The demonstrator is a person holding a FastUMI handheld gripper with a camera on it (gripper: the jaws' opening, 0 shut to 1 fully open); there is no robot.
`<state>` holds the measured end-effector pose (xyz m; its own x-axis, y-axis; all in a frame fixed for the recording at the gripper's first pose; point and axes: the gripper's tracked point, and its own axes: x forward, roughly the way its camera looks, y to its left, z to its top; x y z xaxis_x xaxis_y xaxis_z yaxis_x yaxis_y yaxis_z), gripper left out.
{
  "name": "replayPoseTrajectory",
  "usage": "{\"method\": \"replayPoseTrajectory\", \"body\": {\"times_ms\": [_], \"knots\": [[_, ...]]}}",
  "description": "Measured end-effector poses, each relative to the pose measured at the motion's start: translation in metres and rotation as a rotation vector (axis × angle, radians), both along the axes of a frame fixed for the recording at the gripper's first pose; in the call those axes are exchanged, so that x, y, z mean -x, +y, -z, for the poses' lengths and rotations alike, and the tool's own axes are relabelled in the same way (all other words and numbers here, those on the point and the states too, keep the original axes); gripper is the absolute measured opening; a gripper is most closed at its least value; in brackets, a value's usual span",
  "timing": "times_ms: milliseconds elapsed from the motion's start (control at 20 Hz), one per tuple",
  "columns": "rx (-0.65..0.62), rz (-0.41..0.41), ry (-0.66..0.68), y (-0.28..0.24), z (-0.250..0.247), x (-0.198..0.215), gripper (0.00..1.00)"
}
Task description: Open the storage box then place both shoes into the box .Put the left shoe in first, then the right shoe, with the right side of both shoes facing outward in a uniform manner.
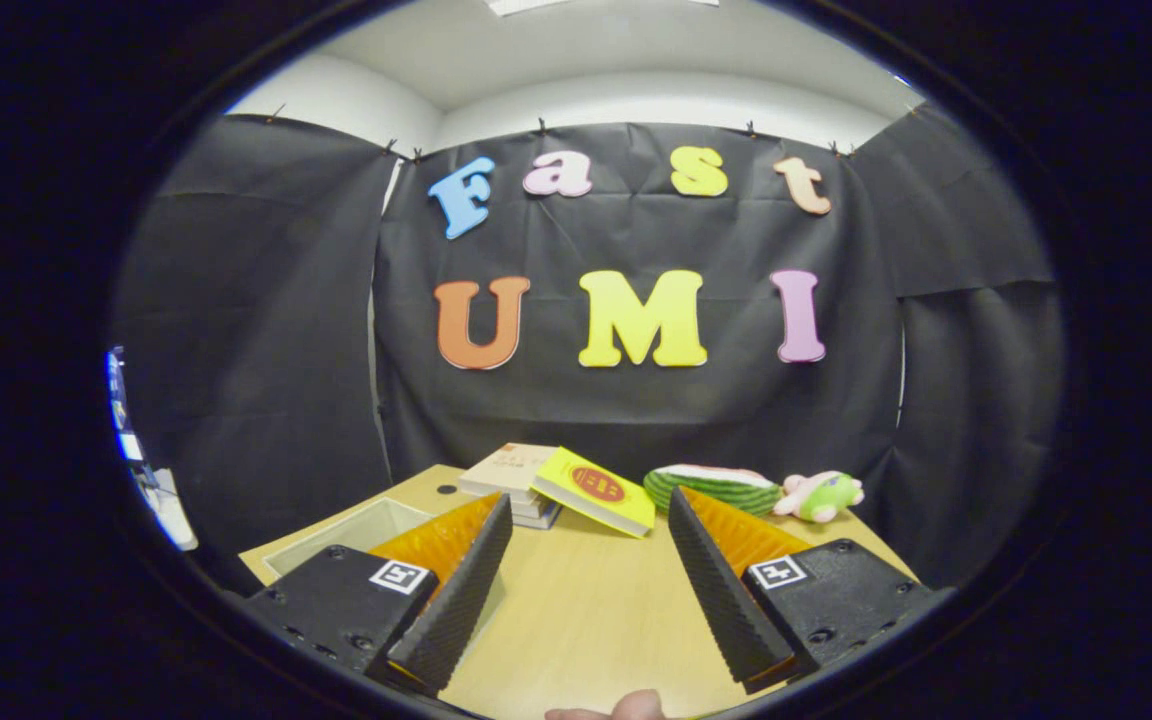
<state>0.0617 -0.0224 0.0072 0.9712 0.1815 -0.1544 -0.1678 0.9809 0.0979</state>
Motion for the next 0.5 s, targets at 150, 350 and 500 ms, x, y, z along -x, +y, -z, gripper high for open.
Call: {"method": "replayPoseTrajectory", "body": {"times_ms": [150, 350, 500], "knots": [[-0.012, 0.032, -0.019, -0.015, -0.013, 0.014, 1.00], [0.011, 0.055, -0.011, -0.030, -0.011, 0.029, 1.00], [-0.001, 0.048, -0.029, -0.034, -0.019, 0.038, 1.00]]}}
